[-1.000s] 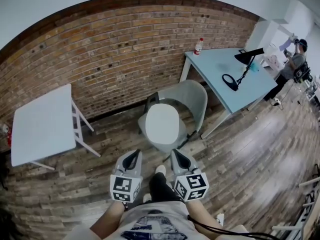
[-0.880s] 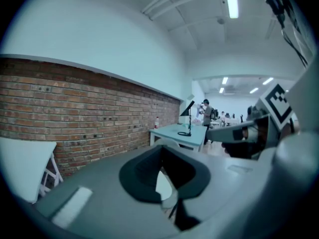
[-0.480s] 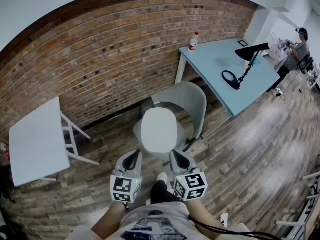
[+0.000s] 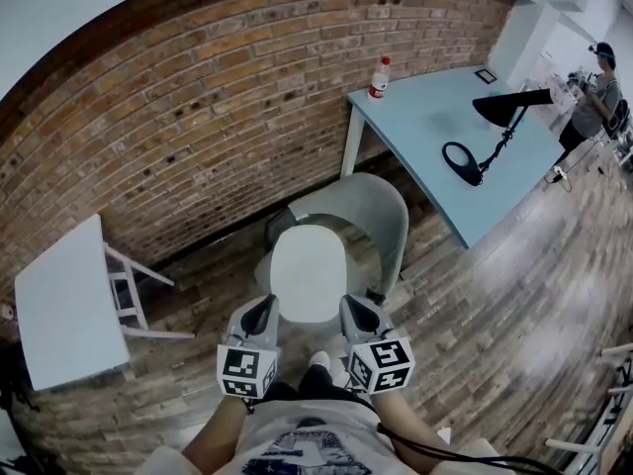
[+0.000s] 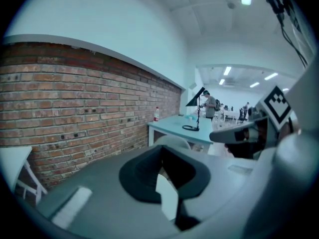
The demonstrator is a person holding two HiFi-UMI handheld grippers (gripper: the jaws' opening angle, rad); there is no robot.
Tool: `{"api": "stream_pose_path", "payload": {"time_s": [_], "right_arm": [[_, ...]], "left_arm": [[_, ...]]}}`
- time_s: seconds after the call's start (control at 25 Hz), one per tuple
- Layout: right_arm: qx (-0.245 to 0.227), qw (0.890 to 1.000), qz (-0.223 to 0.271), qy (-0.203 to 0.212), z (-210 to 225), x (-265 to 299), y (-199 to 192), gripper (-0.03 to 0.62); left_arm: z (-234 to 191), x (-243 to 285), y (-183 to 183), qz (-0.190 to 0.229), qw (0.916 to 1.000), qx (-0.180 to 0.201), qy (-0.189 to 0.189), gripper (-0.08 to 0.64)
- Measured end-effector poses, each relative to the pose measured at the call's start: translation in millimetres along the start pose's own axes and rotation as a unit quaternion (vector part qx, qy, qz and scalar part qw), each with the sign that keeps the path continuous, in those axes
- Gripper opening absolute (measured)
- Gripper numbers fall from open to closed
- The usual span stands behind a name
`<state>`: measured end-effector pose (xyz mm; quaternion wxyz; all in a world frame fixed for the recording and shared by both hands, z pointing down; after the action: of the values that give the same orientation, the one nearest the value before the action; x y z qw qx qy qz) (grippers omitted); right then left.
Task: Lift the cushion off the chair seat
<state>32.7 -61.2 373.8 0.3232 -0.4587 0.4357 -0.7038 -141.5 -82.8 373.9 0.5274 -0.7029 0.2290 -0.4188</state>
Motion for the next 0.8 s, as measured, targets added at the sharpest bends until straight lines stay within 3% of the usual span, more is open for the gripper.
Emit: {"api": "stream_pose_path", "payload": {"time_s": [0.28,0.8], "right_arm": [[0.016,1.0,-0.012,-0.017,35,40,1,-0.002],[0.045,0.995,-0.045,-0.074,78,128,-37,-0.002]], "left_arm": [[-28,39,-6,-0.025,0.9996,0.011,-0.005,-0.009],[-78,147,-40,-0.067,0.9956,0.026,-0.06,-0.009]]}}
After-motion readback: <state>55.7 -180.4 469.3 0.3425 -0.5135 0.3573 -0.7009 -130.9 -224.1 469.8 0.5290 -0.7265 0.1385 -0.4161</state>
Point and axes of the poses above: the fingertips, and each gripper's own axes: x forward along the fingers, z to its right, y out of its top, the point moved 4 cm from there along -x, backward along the fingers, and after that the axes turned 3 degrees about -x, right-handed, at the moved point
